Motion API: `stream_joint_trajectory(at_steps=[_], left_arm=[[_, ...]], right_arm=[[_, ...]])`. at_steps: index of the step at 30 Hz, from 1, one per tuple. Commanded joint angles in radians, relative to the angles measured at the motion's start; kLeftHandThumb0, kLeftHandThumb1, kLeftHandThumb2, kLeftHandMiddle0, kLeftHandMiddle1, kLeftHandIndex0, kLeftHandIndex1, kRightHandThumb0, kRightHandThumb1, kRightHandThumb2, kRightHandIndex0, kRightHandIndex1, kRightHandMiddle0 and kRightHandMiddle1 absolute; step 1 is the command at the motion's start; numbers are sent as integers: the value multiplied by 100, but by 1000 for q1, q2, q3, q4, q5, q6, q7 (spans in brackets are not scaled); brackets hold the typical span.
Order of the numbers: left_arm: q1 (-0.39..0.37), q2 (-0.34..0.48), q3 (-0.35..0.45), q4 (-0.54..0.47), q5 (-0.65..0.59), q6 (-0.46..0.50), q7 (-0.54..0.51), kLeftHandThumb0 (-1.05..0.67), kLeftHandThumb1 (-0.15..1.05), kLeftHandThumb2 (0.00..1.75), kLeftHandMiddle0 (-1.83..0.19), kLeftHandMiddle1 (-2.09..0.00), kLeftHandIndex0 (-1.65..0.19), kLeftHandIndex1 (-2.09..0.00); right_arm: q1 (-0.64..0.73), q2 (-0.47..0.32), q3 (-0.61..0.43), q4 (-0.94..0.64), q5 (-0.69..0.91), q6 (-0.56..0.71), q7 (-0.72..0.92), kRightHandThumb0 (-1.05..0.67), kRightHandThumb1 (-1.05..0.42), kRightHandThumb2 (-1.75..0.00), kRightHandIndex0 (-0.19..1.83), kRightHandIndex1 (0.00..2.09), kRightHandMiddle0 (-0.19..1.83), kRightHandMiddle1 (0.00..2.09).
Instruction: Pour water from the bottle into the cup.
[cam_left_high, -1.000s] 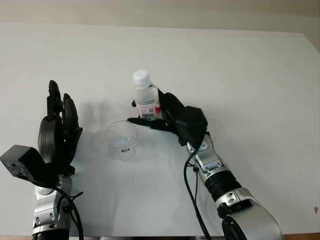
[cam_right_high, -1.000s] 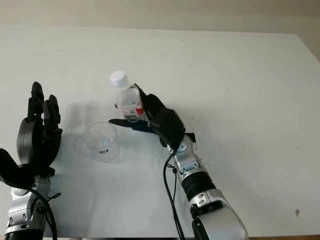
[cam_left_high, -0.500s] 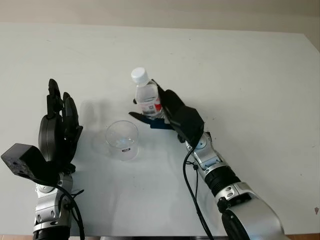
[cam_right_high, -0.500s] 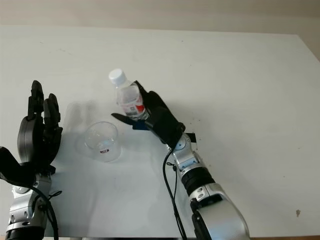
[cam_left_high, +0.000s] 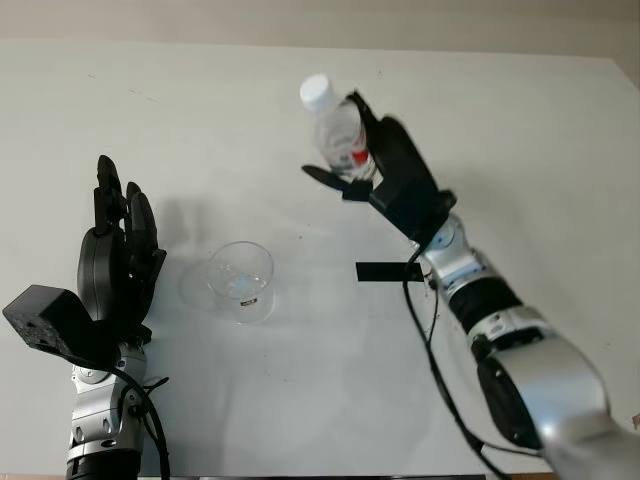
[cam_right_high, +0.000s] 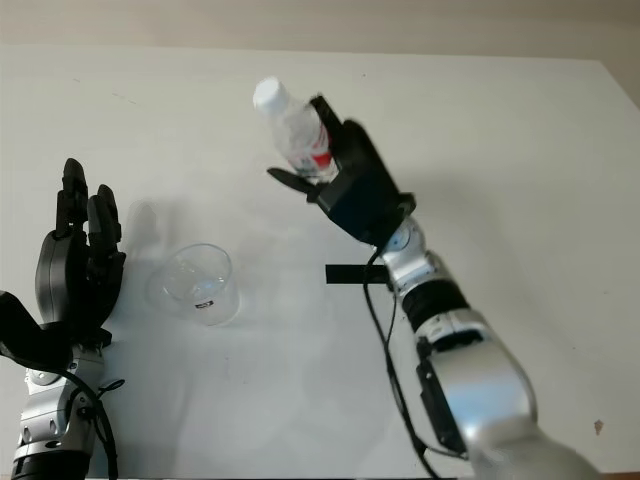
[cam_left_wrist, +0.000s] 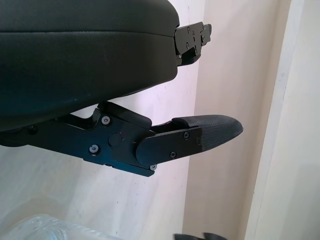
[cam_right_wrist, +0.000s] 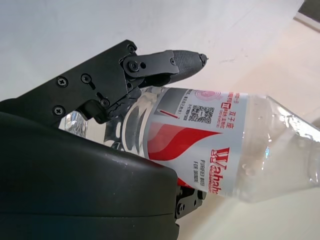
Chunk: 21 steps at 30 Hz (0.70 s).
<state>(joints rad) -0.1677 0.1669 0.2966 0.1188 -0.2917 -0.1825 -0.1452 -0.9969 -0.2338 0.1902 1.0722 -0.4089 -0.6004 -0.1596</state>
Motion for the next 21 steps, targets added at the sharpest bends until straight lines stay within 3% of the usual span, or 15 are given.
stream_joint_trajectory(at_steps=[1, 15, 21], left_arm=[[-1, 1, 0, -5, 3, -6, -2, -71, 105, 57, 17, -6, 19, -3], [-5, -6, -6, -2, 11, -9, 7, -72, 105, 56, 17, -5, 19, -3], [-6, -7, -6, 1, 11, -10, 14, -72, 105, 56, 17, -5, 19, -3]], right_arm=[[-43, -23, 39, 3, -55, -32, -46, -40, -105, -43, 109, 209, 74, 209], [-115, -84, 279, 7, -402, -107, -402, -43, -105, -35, 105, 209, 72, 209], [-162, -102, 407, 51, -572, -99, -680, -46, -105, -32, 113, 209, 81, 209]])
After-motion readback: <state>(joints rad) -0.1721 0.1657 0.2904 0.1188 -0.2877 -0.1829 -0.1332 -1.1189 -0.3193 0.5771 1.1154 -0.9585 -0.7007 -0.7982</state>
